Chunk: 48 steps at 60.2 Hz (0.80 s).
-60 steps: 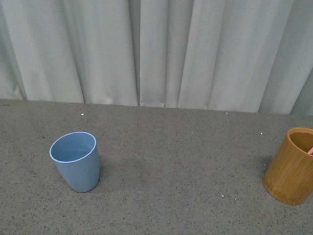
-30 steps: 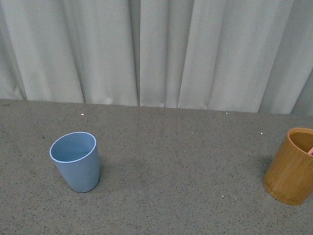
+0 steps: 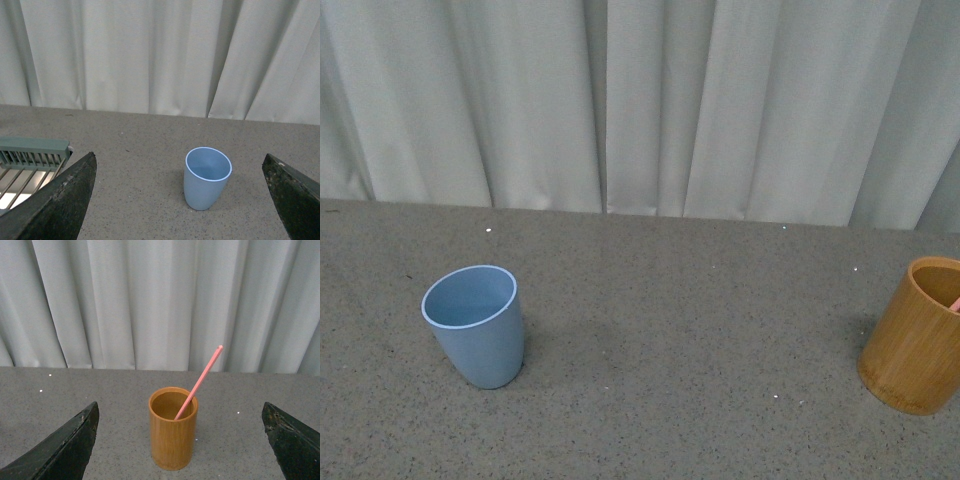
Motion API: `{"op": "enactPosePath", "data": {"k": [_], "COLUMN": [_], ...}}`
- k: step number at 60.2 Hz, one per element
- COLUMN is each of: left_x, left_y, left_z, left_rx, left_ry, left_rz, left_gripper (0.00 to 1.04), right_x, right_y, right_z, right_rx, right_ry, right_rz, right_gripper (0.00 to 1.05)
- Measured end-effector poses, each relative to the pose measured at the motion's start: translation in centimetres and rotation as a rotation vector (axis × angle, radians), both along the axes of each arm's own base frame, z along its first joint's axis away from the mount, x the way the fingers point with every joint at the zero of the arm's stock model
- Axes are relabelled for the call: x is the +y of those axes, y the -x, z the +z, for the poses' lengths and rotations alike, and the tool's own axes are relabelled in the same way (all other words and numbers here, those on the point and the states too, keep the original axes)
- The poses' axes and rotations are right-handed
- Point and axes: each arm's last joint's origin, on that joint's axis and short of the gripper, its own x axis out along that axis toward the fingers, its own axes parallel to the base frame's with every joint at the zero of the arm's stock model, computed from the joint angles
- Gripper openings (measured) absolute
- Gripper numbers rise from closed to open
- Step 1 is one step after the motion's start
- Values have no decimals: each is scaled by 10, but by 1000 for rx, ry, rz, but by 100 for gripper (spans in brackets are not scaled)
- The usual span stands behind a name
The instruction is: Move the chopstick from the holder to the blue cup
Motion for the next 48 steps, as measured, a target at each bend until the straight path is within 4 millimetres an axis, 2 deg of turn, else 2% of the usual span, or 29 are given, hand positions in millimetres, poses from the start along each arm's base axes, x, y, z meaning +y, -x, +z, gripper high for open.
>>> {"op": "enactPosePath", "data": {"k": [48], "left_x": [0], "left_y": [0], "left_z": [0], "left_rx": [0], "left_ry": [0], "left_rz": [0], "left_gripper": [98], "right_x": [0], "right_y": [0], "right_z": [0], "right_rx": [0], "right_ry": [0], "right_rz": [0], "right_gripper": [95]}}
